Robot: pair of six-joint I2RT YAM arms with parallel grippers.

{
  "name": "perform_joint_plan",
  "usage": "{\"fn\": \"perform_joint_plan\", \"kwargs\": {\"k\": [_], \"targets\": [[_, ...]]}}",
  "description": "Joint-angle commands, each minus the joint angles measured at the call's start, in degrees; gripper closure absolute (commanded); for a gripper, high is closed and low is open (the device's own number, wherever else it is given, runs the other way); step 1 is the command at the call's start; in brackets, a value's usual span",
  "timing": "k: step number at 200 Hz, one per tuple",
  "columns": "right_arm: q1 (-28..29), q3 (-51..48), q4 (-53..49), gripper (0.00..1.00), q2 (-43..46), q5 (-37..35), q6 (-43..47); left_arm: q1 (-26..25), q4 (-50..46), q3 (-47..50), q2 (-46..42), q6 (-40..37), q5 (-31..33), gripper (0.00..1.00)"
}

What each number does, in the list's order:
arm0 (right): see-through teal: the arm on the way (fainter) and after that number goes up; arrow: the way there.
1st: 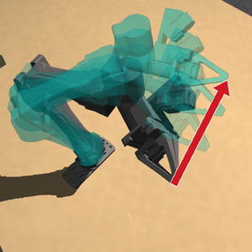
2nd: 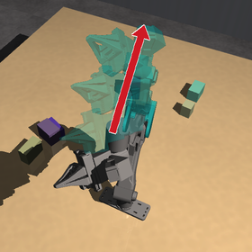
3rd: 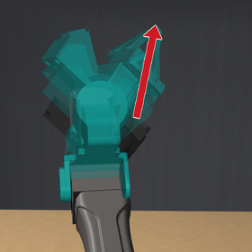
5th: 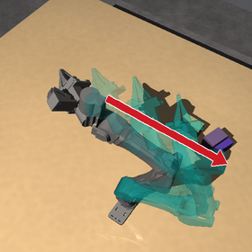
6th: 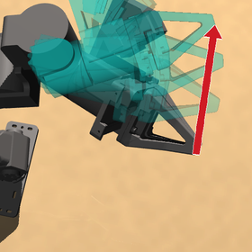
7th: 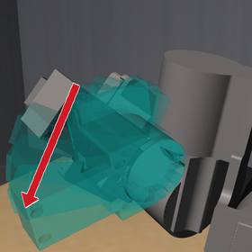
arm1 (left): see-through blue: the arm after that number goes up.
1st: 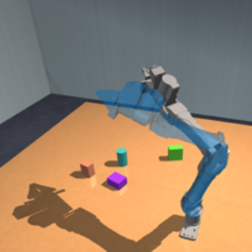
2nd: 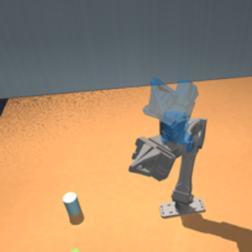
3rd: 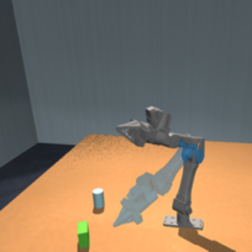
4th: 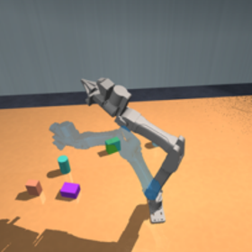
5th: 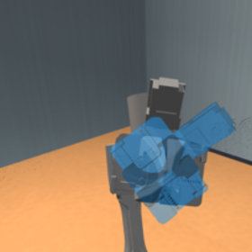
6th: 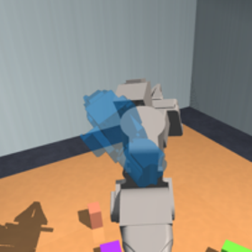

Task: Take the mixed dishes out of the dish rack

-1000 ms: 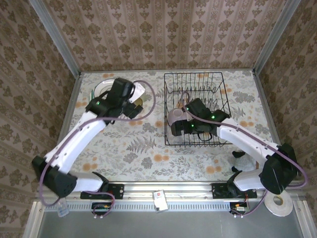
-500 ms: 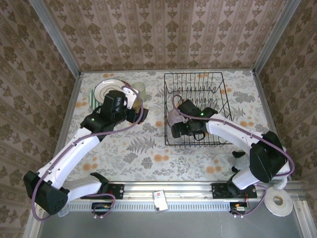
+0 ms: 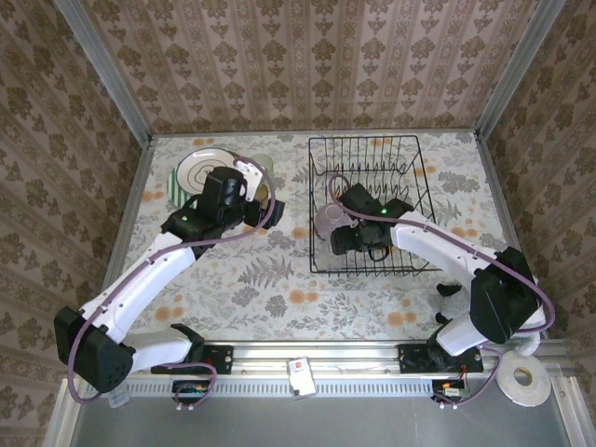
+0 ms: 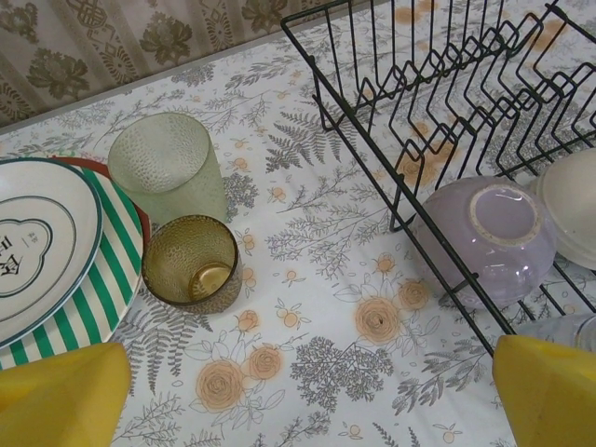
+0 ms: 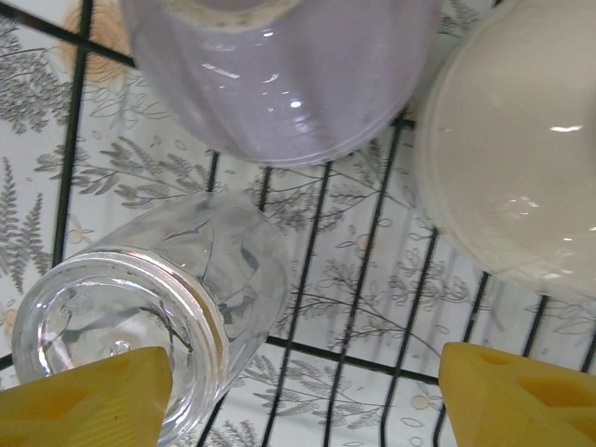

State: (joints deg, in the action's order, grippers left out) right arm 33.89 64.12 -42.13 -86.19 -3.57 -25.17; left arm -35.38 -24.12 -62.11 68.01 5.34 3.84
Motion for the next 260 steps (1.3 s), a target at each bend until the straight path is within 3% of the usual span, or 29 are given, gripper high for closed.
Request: {"fn": "perform_joint_plan", "kwargs": {"k": [1,69,109,184,242,260], "targets": [[-1.9,-1.4,-3.5,0.27,1.8,-3.4,1.3,-0.2,0.9,0.0,0.4,1.2,-1.2,0.00],[-4.7,-2.6,-3.9,0.29,4.5,-3.6,2.3,-0.1,1.0,0.1,0.9,1.1,-1.6,0.00],[-4.6,-1.4,-2.9,0.28,5.1,0.2,2.3,-0.1,1.3,0.4,1.0,1.1,-1.9,0.00],[-5.1,-2.5,2.2,0.14,6.0,11.1,1.0,-0.1,1.3,0.9,0.8,1.1,-2.3,0.00],[-5.1,-1.5,2.6,0.14,3.6,11.1,0.4,-0.1,1.4,1.3,1.0,1.1,-2.6,0.00],[-5.1,-1.9,2.4,0.05,4.0,11.4,-0.1,0.0,1.0,1.2,0.9,1.1,-2.6,0.00]]}}
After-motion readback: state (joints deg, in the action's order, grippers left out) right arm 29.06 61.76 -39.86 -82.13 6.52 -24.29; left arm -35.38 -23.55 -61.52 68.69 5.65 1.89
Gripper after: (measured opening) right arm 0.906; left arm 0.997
